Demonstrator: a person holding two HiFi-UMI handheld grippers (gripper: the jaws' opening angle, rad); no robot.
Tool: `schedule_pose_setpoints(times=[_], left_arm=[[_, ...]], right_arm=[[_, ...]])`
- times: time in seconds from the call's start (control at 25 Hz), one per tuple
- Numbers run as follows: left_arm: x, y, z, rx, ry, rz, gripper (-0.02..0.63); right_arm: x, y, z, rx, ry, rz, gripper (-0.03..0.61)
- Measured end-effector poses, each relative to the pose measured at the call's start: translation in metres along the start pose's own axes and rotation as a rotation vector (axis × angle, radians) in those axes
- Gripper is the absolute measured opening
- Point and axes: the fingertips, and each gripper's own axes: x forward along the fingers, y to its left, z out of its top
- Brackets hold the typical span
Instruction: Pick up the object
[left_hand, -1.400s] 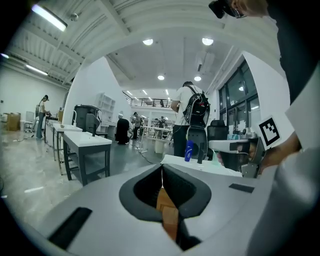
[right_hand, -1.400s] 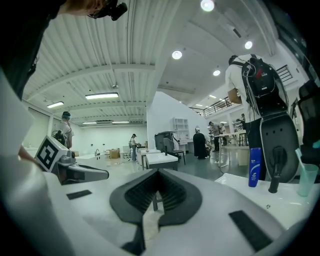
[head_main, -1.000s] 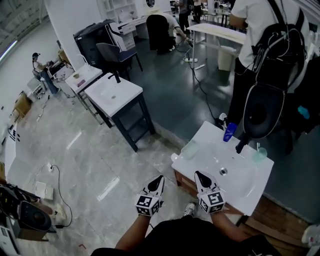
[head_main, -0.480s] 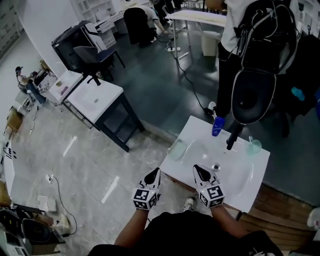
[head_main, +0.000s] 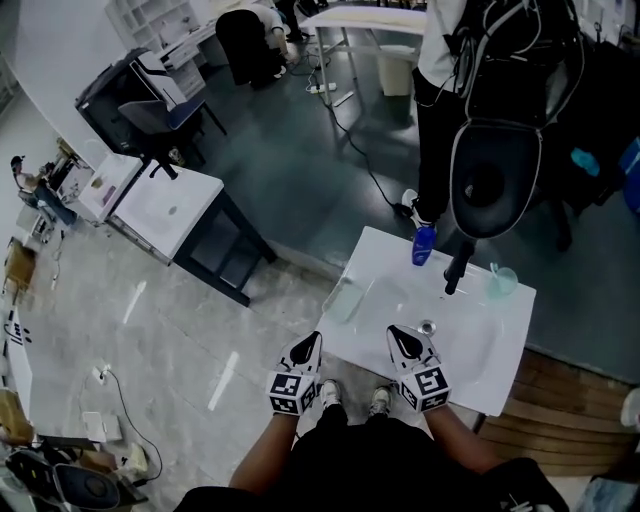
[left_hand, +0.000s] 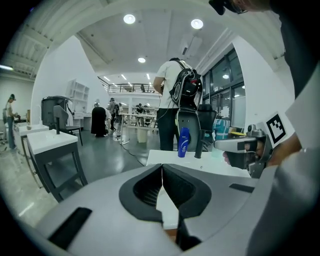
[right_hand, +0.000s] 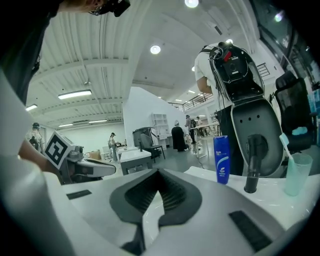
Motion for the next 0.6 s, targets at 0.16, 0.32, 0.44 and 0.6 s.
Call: schedule_pose_setpoints(times=[0.16, 0.32, 0.44, 0.6], left_arm=[[0.008, 0.004, -0.001, -0.007, 0.019, -0.045, 0.021], [0.019, 0.004, 0.003, -0.002, 0.02, -0.095, 0.021], [0.025, 0.006, 0.001, 0.009, 0.036, -0.114, 0.021], [0.032, 0.01, 0.0, 0.016, 0.051, -0.119, 0.022]], right_arm=[[0.004, 0.001, 0.001, 0.013, 0.001, -0.031, 0.018], [0.009, -0.001, -0.001, 0.019, 0.002, -0.059, 0.018], [0.01, -0.002, -0.007, 0.027, 0.022, -0.097, 0.018], [0.014, -0.006, -0.012, 0.035, 0.054, -0.142, 0.017]])
